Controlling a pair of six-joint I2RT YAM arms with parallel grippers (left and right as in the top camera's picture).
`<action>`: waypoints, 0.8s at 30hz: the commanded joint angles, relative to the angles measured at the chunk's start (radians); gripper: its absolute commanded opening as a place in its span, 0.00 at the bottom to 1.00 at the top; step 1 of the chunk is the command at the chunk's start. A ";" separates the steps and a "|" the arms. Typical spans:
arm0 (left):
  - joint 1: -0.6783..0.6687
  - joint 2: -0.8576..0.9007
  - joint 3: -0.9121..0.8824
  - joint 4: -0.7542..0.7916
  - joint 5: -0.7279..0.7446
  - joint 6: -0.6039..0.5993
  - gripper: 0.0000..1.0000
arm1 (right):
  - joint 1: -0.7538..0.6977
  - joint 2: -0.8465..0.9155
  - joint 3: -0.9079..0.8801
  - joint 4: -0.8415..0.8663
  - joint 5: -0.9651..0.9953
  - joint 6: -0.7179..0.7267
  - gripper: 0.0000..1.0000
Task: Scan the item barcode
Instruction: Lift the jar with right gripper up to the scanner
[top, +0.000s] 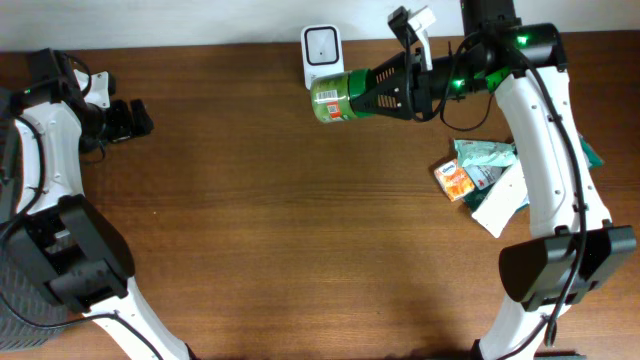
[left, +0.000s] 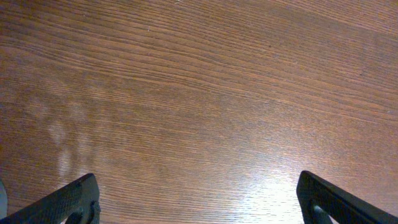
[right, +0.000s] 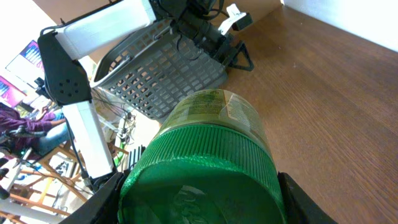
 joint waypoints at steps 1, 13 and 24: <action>0.014 0.005 0.010 0.000 -0.008 0.002 0.99 | 0.027 -0.044 0.024 0.023 0.060 0.012 0.26; 0.014 0.005 0.010 0.000 -0.008 0.002 0.99 | 0.327 0.448 0.024 1.151 1.661 -0.569 0.22; 0.014 0.005 0.010 0.000 -0.008 0.002 0.99 | 0.348 0.467 0.024 1.211 1.661 -0.624 0.17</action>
